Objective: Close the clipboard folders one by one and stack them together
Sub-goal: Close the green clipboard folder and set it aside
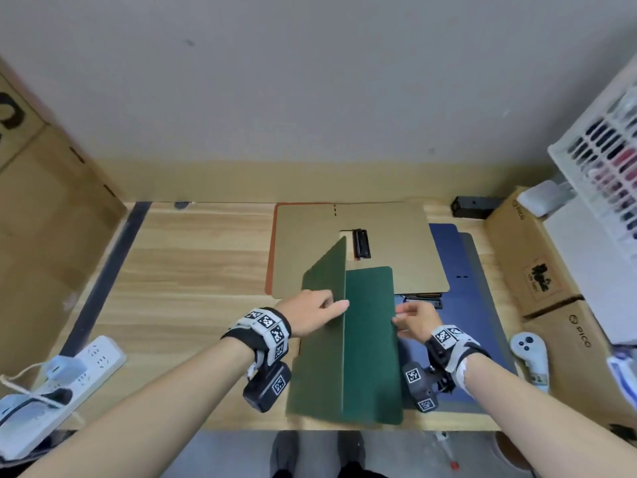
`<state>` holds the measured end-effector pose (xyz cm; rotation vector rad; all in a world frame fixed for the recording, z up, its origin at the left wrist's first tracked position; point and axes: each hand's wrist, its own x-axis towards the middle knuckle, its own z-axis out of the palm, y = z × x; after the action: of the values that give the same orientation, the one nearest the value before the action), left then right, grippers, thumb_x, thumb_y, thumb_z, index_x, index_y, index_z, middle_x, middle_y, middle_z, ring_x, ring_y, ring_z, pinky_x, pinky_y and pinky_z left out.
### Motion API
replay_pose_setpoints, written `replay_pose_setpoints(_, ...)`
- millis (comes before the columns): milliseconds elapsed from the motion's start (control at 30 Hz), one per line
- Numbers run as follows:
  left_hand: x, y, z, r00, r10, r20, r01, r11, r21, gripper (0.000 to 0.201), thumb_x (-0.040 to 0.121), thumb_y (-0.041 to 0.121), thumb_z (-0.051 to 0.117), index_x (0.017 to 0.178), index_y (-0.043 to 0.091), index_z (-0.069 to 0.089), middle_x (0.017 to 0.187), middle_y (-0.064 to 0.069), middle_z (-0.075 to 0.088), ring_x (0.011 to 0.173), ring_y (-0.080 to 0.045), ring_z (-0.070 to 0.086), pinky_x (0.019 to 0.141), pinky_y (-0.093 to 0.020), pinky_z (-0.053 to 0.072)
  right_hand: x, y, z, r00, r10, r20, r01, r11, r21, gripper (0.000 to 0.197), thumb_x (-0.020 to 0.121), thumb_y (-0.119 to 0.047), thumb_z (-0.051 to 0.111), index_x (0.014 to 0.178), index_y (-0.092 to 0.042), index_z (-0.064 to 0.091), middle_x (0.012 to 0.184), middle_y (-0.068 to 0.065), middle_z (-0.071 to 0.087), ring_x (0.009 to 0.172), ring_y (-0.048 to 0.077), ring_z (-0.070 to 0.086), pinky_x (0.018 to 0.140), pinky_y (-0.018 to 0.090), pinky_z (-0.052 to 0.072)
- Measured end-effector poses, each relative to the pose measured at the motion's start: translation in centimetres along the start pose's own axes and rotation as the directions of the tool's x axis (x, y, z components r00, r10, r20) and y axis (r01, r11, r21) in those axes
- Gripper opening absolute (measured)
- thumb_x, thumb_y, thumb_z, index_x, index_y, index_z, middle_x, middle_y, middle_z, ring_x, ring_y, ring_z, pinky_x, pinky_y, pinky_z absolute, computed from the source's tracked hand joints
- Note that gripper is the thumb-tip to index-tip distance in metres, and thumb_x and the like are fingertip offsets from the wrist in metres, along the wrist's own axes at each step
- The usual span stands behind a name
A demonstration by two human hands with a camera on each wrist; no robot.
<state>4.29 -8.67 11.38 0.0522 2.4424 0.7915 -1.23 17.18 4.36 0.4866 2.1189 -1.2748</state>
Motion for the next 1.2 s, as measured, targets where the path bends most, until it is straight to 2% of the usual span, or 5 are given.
replay_pose_setpoints(200, 4.6, -2.1, 6.5, 0.995, -0.068, 0.072, 0.063, 0.996, 0.070, 0.024, 0.091, 0.036, 0.046, 0.106, 0.021, 0.058, 0.105, 0.003, 0.064, 0.096, -0.022, 0.061, 0.084, -0.036, 0.050, 0.8, 0.4, -0.7, 0.990, 0.058, 0.126, -0.086, 0.970, 0.228, 0.033, 0.091, 0.012, 0.037, 0.067, -0.006, 0.051, 0.051, 0.003, 0.053, 0.040, 0.011, 0.047, 0.049, 0.020, 0.044)
replay_pose_setpoints(367, 5.3, -6.4, 9.5, 0.956, -0.291, -0.031, 0.292, 0.956, 0.021, 0.035, 0.090, 0.020, 0.054, 0.124, 0.012, 0.053, 0.127, -0.008, 0.053, 0.110, -0.026, 0.058, 0.096, -0.035, 0.046, 2.9, 2.3, -0.5, 0.985, 0.097, 0.145, -0.117, 0.984, 0.136, 0.017, 0.090, -0.008, 0.062, 0.076, -0.012, 0.053, 0.060, 0.002, 0.049, 0.051, 0.012, 0.042, 0.056, 0.024, 0.042)
replay_pose_setpoints(533, 5.1, -8.4, 10.6, 0.870, -0.468, -0.153, 0.455, 0.883, -0.113, 0.045, 0.084, 0.019, 0.062, 0.124, 0.006, 0.046, 0.121, -0.014, 0.048, 0.100, -0.031, 0.058, 0.085, -0.036, 0.047, 4.2, 3.0, 1.2, 0.977, 0.111, 0.180, -0.114, 0.993, 0.009, 0.029, 0.092, -0.004, 0.057, 0.066, -0.012, 0.047, 0.067, 0.009, 0.057, 0.062, 0.019, 0.059, 0.070, 0.036, 0.058)
replay_pose_setpoints(767, 4.5, -10.3, 10.0, 0.798, -0.586, -0.140, 0.521, 0.788, -0.329, 0.025, 0.084, 0.017, 0.061, 0.105, 0.003, 0.061, 0.098, -0.009, 0.065, 0.087, -0.030, 0.065, 0.070, -0.033, 0.050, 4.1, 0.8, 2.8, 0.972, 0.026, 0.233, -0.037, 0.999, 0.040, 0.026, 0.096, 0.000, 0.047, 0.074, -0.013, 0.041, 0.074, 0.015, 0.056, 0.063, 0.023, 0.059, 0.047, 0.030, 0.057)
replay_pose_setpoints(1200, 2.5, -21.5, -1.2, 0.743, -0.615, -0.265, 0.427, 0.740, -0.520, 0.025, 0.098, 0.030, 0.050, 0.113, 0.011, 0.058, 0.106, -0.009, 0.068, 0.097, -0.031, 0.063, 0.083, -0.037, 0.050, 7.3, -10.0, 14.7, 0.992, -0.104, 0.069, 0.091, 0.981, 0.169, 0.017, 0.092, -0.001, 0.057, 0.081, -0.014, 0.055, 0.077, 0.008, 0.063, 0.044, 0.002, 0.063, 0.044, 0.021, 0.054)
